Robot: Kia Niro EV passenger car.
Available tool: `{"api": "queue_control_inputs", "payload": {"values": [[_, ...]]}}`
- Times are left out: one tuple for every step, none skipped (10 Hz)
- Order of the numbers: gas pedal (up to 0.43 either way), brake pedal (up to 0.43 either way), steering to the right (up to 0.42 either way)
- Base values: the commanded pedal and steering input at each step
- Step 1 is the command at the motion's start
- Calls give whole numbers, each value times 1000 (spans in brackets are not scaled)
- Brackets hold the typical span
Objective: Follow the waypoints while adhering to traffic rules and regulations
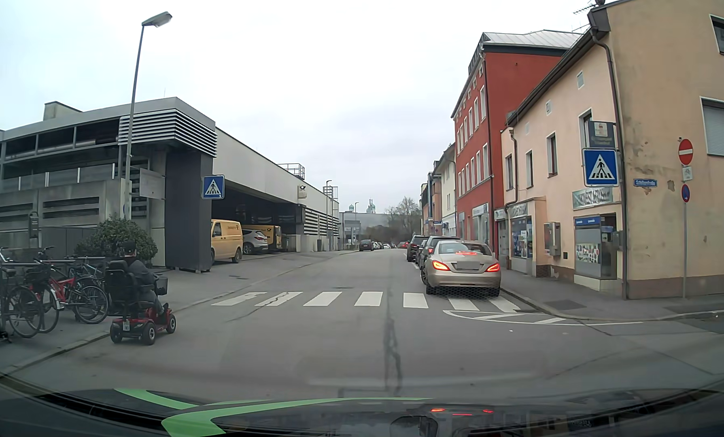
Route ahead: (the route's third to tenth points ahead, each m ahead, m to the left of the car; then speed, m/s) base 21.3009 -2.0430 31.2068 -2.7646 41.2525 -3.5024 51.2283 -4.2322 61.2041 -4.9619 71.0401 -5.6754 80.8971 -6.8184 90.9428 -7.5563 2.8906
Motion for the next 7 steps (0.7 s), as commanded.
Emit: {"api": "queue_control_inputs", "payload": {"values": [[0,226,-51],[0,128,-51],[0,6,-51],[0,0,-51],[0,0,-51],[0,0,-53],[28,0,-53]]}}
